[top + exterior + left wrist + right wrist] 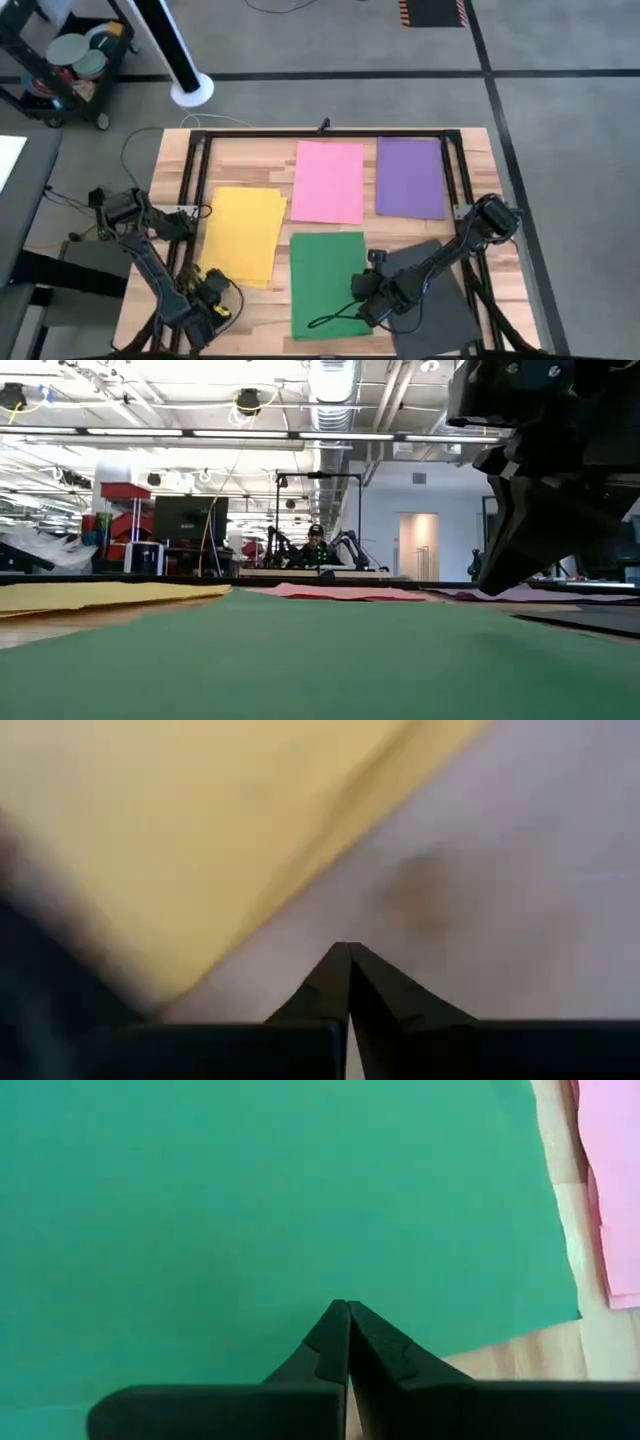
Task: Organize paper
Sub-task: Move the stacked yellow papers to the top left of the table
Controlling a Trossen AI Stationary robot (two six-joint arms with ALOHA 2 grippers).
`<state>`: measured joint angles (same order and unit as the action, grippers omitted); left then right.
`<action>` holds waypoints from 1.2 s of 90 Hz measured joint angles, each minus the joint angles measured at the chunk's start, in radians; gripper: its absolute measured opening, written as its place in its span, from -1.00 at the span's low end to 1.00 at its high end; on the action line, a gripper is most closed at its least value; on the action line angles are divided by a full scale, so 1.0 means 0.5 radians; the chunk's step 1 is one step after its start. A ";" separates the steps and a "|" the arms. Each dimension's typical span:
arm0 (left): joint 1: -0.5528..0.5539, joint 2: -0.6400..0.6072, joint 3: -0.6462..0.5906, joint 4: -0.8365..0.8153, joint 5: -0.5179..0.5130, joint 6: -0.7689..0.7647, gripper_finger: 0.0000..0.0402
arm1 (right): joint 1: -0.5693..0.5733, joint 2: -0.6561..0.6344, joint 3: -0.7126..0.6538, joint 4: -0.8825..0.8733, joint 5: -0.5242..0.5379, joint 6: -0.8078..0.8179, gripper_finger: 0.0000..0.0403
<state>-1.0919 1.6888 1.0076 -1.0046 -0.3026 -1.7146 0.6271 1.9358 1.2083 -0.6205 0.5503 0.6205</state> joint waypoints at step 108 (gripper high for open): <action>0.698 0.136 -0.105 0.878 0.121 1.776 -1.00 | -0.003 0.000 0.000 -0.016 0.000 -0.038 -1.00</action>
<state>-0.7428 1.7568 0.9550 -0.5656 -0.2422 -0.8263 0.6258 1.9358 1.2083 -0.6285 0.5503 0.6016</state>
